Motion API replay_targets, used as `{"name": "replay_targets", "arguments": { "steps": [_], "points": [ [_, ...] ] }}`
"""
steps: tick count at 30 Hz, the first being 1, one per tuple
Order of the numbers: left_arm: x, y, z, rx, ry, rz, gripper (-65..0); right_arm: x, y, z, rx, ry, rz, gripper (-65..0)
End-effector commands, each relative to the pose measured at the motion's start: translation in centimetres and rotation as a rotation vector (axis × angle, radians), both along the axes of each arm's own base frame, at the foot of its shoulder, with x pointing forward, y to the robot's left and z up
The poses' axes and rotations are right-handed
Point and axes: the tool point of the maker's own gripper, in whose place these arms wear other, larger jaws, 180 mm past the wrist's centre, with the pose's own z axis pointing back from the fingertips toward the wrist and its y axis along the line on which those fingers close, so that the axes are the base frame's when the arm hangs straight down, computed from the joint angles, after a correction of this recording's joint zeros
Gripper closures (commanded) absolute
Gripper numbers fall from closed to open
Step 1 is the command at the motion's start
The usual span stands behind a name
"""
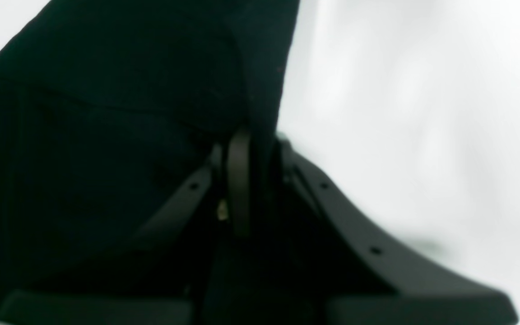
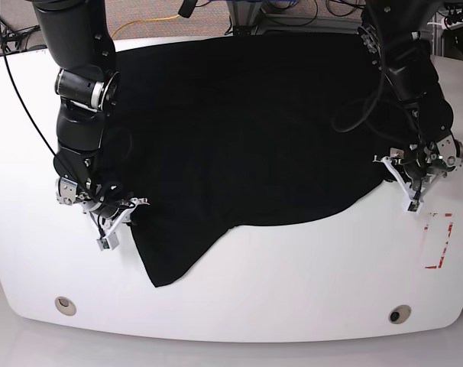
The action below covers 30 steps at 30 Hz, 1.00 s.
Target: Fold the T-shirt properly
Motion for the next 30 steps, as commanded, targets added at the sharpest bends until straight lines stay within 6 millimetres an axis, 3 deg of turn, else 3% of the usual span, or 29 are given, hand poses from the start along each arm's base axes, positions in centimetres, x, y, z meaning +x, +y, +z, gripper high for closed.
{"name": "replay_targets", "arguments": {
  "steps": [1, 10, 16, 17, 20, 23, 26, 30],
  "points": [
    [-0.4, 0.4, 0.1, 0.034, 0.010, -0.019, -15.4, 1.3, -0.5, 1.8, -0.008, -0.044, 0.002, -7.1],
    [-1.0, 0.0, 0.2, 0.077, 0.006, -0.063, -2.8, 1.4, -0.5, 1.9, -0.006, -0.045, 0.001, -7.1],
    [0.1, 0.1, 3.5, 0.131, -0.090, -0.072, -3.2, 1.4, -0.4, 1.9, -0.004, -0.045, 0.002, -7.0],
    [-0.2, 0.2, 3.5, 0.140, -0.075, -0.070, -6.4, 1.4, -0.4, 1.9, -0.004, -0.045, 0.002, -7.0],
    [-0.8, 0.9, 3.3, 0.148, -0.042, -0.049, -24.6, 1.4, -0.4, 1.9, -0.004, -0.045, 0.002, -7.1],
    [-1.6, 3.6, 4.2, 0.139, -0.071, 0.050, -40.4, 1.4, -0.4, 1.9, -0.004, -0.045, 0.002, -7.1],
    [-2.9, 5.7, 3.9, 0.112, -0.069, 0.140, -44.4, 1.4, -0.4, 1.9, -0.003, -0.045, 0.001, -7.1],
    [-3.8, 6.4, 2.9, 0.068, -0.054, 0.184, -44.6, 1.3, -0.4, 1.8, -0.003, -0.044, 0.001, -7.0]
  ]
}}
